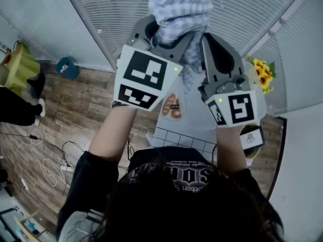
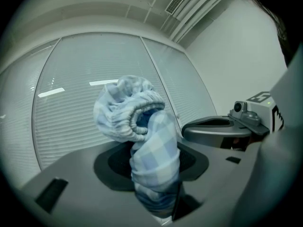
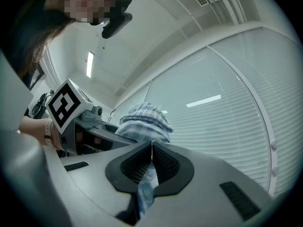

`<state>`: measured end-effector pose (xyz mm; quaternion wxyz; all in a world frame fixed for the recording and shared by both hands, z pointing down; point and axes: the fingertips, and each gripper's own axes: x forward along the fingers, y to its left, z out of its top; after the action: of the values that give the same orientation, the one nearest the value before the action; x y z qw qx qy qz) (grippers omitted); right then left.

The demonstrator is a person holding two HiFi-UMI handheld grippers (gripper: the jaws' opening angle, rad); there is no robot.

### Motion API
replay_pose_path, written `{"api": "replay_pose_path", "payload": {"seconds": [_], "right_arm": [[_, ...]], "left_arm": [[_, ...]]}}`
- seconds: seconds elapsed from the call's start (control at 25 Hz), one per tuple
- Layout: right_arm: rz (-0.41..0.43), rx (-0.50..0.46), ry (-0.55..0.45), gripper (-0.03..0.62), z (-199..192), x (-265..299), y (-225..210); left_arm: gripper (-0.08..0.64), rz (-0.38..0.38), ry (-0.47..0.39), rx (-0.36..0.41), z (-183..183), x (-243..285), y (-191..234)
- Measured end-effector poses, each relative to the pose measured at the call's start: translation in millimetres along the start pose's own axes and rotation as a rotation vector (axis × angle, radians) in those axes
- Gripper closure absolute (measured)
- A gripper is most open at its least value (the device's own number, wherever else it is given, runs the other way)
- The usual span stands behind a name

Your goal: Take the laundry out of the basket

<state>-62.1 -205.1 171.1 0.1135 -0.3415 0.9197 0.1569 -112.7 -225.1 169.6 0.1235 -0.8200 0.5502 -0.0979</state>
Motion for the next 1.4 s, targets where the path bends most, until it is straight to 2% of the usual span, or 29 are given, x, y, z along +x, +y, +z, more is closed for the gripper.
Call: {"api": "replay_pose_path", "payload": {"seconds": [0.48,0.64,1.0,1.4], "right_arm": [[0.091,0.018,-0.048,0.563,9,39,47],[0.121,0.04,-0.049,0.563,5,46,64],[0.196,0.07,-0.011,0.563,-15,53,108],[0.25,0.122,0.044,0.563,-43,44,145]], "left_arm": [[0.356,0.149,-0.008,0.042,3,-57,61],[0.356,0.19,0.023,0.047,-12,-74,72],[0.356,0.236,0.109,0.008,-61,-110,84],[0.356,0.287,0.158,-0.037,-109,-141,72]]}}
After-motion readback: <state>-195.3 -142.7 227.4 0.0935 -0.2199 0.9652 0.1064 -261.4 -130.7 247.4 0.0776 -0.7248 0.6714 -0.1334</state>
